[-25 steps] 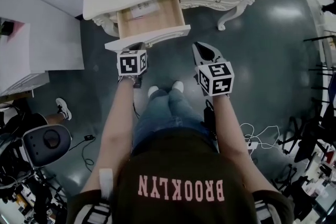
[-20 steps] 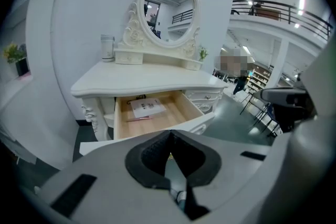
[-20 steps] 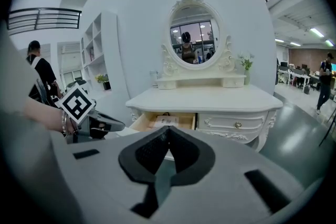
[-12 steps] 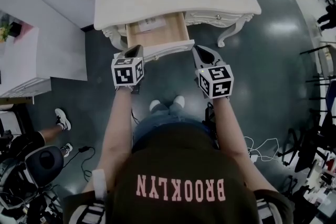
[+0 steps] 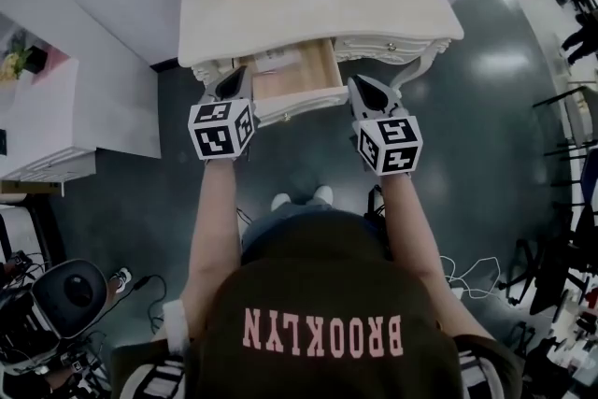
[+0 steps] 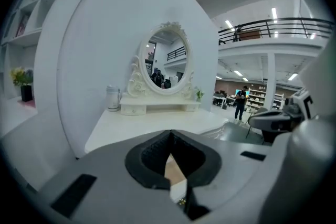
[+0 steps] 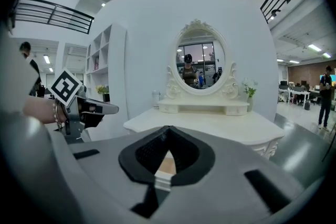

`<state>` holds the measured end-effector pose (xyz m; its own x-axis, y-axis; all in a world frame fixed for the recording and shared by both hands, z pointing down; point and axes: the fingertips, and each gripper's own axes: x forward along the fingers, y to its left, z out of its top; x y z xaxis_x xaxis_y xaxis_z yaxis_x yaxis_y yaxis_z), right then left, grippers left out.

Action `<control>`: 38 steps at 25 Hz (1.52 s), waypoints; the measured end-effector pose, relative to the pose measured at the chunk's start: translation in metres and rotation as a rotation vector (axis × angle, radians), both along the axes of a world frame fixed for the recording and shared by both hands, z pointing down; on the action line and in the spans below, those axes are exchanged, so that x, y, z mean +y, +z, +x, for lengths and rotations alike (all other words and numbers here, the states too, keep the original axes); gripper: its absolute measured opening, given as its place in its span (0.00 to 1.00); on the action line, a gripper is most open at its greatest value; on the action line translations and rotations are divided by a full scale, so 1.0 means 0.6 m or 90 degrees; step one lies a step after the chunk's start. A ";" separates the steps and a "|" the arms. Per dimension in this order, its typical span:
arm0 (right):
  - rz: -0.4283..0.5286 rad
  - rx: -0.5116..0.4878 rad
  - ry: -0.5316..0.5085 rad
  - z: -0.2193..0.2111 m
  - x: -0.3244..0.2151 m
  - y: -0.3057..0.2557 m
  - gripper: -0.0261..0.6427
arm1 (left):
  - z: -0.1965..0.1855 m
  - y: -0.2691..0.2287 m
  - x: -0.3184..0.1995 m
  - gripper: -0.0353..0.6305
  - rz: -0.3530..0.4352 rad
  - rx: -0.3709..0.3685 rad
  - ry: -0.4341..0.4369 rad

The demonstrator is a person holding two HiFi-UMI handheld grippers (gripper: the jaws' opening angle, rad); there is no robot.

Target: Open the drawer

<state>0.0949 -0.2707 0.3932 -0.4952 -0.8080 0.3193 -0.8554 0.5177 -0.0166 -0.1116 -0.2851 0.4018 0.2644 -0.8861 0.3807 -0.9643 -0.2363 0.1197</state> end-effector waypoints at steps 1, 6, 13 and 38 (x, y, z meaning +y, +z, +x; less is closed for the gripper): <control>0.008 0.000 0.001 -0.001 -0.001 -0.006 0.03 | -0.003 -0.012 -0.002 0.06 0.014 -0.004 0.000; 0.054 -0.034 0.032 0.006 -0.013 -0.052 0.03 | -0.022 -0.064 -0.010 0.06 0.077 -0.022 0.000; 0.113 -0.064 0.035 0.014 -0.022 -0.122 0.03 | -0.020 -0.128 -0.011 0.06 0.159 -0.039 0.018; 0.188 -0.014 0.036 0.002 -0.004 -0.238 0.03 | -0.114 -0.268 0.032 0.06 0.298 -0.057 -0.051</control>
<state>0.0959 -0.2731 0.2502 -0.4504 -0.8911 0.0565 -0.8843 0.4539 0.1093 -0.1799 -0.2657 0.2409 0.1723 -0.9840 -0.0450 -0.9834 -0.1692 -0.0660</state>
